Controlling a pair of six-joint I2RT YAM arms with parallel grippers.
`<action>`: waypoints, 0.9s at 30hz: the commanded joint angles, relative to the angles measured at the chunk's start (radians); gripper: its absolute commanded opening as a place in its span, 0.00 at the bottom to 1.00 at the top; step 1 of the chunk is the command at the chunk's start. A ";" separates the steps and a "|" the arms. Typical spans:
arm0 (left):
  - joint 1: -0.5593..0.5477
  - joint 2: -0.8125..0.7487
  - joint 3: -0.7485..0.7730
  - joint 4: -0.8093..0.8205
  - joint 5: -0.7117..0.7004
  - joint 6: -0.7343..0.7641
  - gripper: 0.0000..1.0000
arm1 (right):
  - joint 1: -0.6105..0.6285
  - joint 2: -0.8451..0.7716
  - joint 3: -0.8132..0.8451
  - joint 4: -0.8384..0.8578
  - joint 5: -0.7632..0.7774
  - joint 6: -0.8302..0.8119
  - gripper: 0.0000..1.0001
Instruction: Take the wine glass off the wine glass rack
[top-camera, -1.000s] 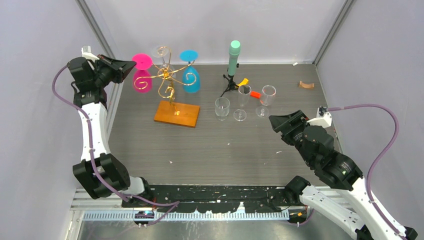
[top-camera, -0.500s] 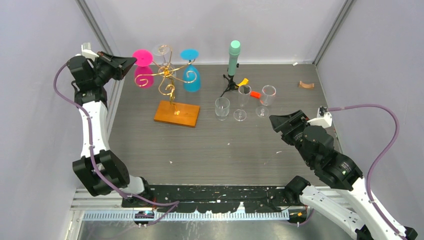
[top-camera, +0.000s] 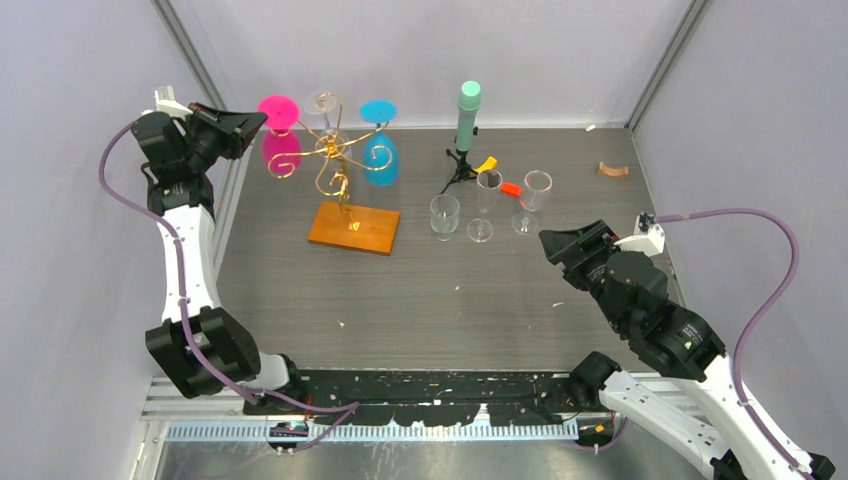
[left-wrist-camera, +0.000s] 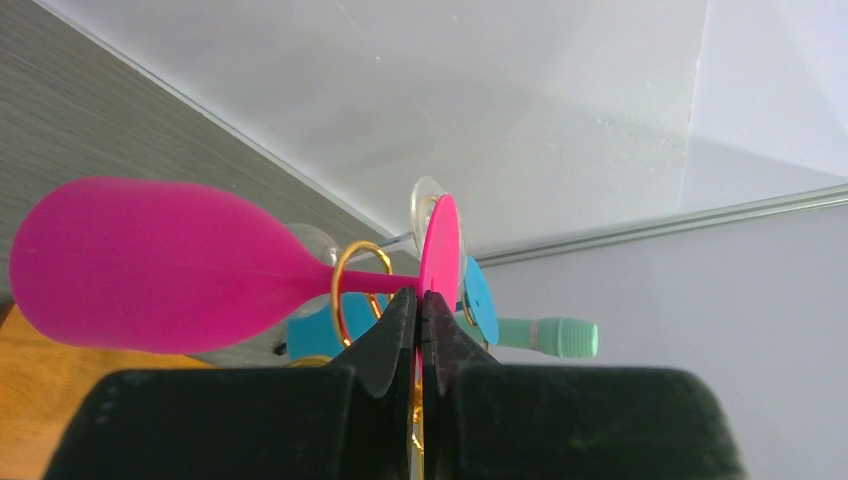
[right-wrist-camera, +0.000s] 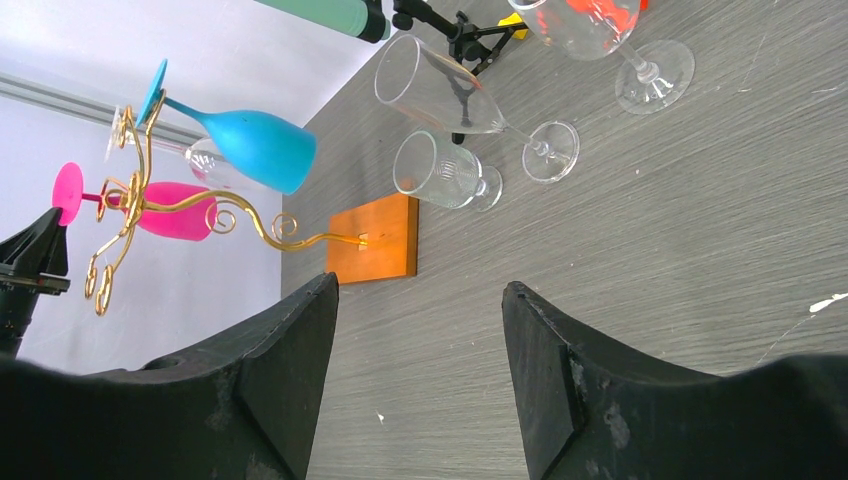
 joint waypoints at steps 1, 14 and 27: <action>-0.001 0.025 0.043 0.096 0.052 -0.052 0.00 | -0.001 -0.006 0.005 0.038 0.034 0.009 0.66; -0.027 -0.006 0.021 0.081 0.163 -0.018 0.00 | -0.001 0.001 0.005 0.039 0.030 0.016 0.66; -0.025 -0.154 0.063 -0.326 -0.047 0.248 0.00 | -0.001 0.016 0.006 0.060 0.007 0.002 0.70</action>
